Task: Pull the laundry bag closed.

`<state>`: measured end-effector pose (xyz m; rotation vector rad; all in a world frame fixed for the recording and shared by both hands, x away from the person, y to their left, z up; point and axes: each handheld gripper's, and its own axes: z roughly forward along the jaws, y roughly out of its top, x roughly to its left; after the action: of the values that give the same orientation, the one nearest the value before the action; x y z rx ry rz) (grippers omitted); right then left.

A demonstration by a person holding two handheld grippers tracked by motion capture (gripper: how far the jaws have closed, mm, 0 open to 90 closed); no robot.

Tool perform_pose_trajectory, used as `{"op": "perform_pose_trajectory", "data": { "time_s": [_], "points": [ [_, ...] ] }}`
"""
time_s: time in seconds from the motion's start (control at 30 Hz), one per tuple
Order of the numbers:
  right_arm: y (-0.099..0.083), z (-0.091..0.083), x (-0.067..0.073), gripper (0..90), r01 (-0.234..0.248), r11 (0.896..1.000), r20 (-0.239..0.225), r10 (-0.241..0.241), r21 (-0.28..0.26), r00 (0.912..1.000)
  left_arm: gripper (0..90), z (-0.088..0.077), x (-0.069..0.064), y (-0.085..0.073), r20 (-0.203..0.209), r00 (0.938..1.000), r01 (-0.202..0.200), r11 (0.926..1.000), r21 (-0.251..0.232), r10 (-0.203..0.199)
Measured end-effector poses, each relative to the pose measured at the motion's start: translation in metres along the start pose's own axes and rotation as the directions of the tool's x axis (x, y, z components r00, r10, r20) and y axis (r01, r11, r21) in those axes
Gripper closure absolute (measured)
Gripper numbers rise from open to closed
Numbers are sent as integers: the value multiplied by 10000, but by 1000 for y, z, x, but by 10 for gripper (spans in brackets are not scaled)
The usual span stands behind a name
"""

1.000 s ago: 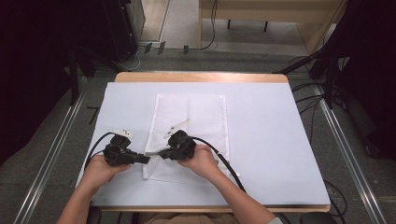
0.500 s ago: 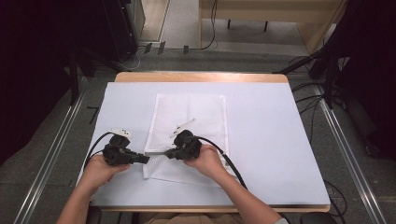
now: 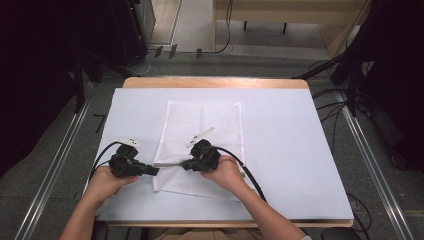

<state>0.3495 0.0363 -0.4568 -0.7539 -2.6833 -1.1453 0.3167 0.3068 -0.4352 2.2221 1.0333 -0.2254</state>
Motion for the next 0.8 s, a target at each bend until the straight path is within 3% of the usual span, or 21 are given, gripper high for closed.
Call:
{"op": "perform_pose_trajectory", "data": {
  "time_s": [0.6,0.8],
  "points": [
    [-11,-15,-6,882,-167,9998,221,169,-68,9996,883,1,1,-1,101,9999,32,10000,38,-32],
    [-16,-14,-3,881,59,9999,360,-64,134,9993,882,4,2,-3,176,9998,89,9997,213,-93]
  ]
}}
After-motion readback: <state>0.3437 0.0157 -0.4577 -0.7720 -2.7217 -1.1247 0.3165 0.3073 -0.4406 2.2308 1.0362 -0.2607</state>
